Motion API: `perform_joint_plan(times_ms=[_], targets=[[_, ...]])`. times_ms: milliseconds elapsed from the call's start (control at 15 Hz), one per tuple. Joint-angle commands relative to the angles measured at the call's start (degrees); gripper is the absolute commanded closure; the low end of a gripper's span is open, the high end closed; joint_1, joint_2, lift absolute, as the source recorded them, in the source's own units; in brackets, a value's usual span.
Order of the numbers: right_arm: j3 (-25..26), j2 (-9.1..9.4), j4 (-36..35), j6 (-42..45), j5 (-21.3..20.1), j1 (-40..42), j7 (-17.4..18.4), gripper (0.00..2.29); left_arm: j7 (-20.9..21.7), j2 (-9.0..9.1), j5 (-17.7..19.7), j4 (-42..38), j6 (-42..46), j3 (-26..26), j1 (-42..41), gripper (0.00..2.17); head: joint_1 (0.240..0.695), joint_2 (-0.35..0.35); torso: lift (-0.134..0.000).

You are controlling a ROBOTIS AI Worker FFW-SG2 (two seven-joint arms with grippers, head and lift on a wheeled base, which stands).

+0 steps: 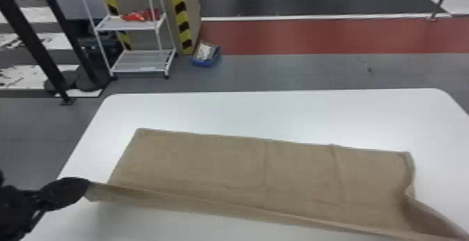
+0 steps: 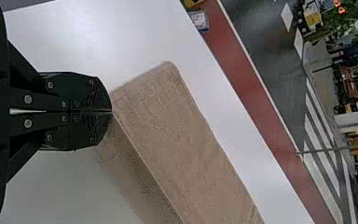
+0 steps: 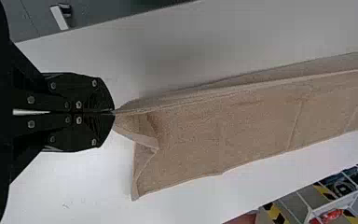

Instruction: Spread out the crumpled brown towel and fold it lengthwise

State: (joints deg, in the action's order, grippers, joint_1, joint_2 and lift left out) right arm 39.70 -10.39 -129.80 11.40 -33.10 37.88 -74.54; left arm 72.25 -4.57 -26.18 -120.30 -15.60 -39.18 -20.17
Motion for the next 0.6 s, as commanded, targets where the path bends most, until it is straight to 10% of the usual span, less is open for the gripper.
perform_joint_plan(times_ms=[0, 533], targets=[[-0.1, -0.24, 0.2, -0.6, -1.0, -0.6, 0.1, 1.3, -0.1, -0.09, 0.3, 0.2, 0.2, -0.2, 0.0, 1.35, 0.695, 0.069, -0.124], [-1.8, -1.03, 0.5, -4.2, -5.9, -2.3, 0.1, 1.1, -0.4, -0.44, 0.2, 0.8, 0.3, 0.0, 0.7, 1.35, 0.695, 0.043, -0.124]])
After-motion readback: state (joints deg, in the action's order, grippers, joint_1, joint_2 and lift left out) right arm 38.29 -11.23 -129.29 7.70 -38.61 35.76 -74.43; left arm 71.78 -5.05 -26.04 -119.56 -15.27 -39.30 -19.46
